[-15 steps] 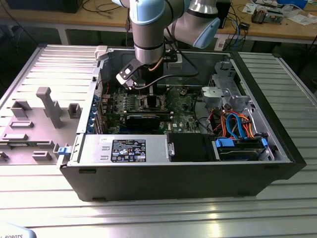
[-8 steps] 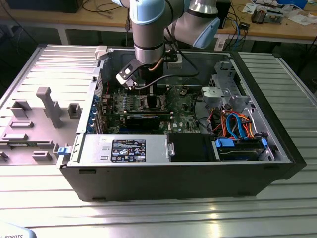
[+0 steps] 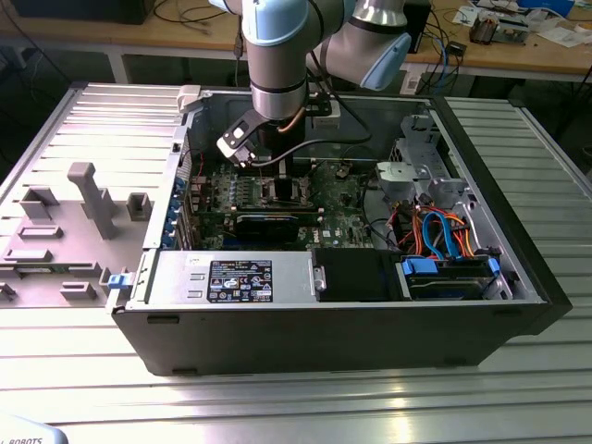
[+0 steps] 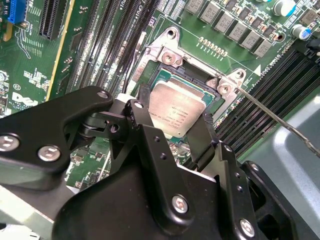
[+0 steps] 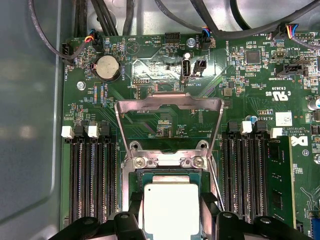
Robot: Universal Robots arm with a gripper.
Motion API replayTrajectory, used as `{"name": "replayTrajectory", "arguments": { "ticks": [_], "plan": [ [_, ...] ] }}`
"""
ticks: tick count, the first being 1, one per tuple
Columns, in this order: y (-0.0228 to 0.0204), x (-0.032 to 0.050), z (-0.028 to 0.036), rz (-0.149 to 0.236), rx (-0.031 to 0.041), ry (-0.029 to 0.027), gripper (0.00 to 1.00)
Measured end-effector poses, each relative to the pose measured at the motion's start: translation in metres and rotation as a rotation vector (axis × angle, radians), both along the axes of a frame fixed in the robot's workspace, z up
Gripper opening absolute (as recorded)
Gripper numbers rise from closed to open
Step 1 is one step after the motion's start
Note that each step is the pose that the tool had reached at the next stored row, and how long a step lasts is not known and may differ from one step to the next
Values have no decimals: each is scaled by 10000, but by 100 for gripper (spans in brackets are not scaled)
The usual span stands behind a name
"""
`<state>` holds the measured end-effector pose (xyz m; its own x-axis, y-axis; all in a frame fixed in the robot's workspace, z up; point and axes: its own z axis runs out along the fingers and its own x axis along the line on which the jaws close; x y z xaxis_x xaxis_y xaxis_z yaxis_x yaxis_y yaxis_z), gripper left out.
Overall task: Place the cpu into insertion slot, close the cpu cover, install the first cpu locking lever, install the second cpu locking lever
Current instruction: 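Place the cpu into insertion slot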
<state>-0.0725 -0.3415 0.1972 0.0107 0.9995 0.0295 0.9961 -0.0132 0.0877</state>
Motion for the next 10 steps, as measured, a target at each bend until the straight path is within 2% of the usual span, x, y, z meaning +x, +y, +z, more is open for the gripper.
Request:
{"name": "replayTrajectory", "arguments": {
  "ticks": [10],
  "plan": [
    [0,0,0,1,0,1,54]
  ]
}}
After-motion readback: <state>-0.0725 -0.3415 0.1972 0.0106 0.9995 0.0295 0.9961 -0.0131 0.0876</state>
